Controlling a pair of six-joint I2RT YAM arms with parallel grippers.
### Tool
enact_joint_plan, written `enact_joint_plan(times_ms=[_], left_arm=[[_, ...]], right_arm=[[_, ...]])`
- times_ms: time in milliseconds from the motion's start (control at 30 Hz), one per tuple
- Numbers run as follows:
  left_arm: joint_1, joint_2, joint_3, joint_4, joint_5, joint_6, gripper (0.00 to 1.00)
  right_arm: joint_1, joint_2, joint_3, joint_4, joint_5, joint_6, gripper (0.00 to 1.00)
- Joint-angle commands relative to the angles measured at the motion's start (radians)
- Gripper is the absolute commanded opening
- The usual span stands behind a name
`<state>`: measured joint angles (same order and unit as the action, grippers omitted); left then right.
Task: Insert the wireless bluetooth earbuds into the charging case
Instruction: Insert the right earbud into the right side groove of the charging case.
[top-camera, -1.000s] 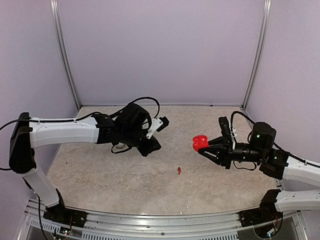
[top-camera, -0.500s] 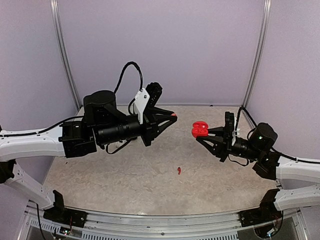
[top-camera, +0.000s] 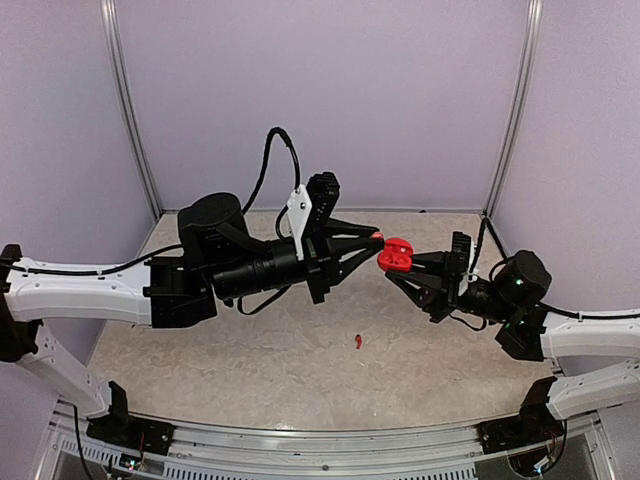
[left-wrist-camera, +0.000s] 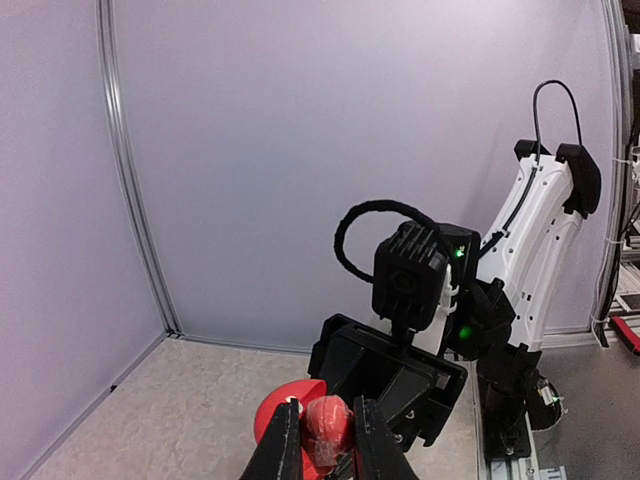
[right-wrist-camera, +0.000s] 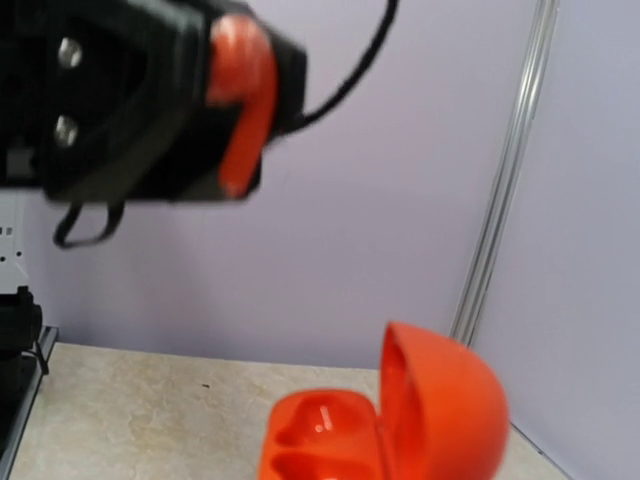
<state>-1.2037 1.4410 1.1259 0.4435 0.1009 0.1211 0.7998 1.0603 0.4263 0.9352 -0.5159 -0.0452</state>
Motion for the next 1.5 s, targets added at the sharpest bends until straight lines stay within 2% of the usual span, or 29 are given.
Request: enact_joint_plan(times_ms=[0, 500, 1467], left_arm=[[-0.010, 0.041, 0.010, 0.055, 0.036, 0.012, 0.13], [-0.012, 0.123, 0.062, 0.037, 0.036, -0.008, 0.12], [0.004, 0.138, 0.058, -0.008, 0.001, -0.025, 0.12]], right_arm=[[0.024, 0.005, 0.006, 0.049, 0.033, -0.013, 0.00], [0.054, 0.014, 0.046, -0.001, 0.069, 0.010, 0.00], [0.062, -0.021, 0.019, 0.001, 0.069, 0.016, 0.00]])
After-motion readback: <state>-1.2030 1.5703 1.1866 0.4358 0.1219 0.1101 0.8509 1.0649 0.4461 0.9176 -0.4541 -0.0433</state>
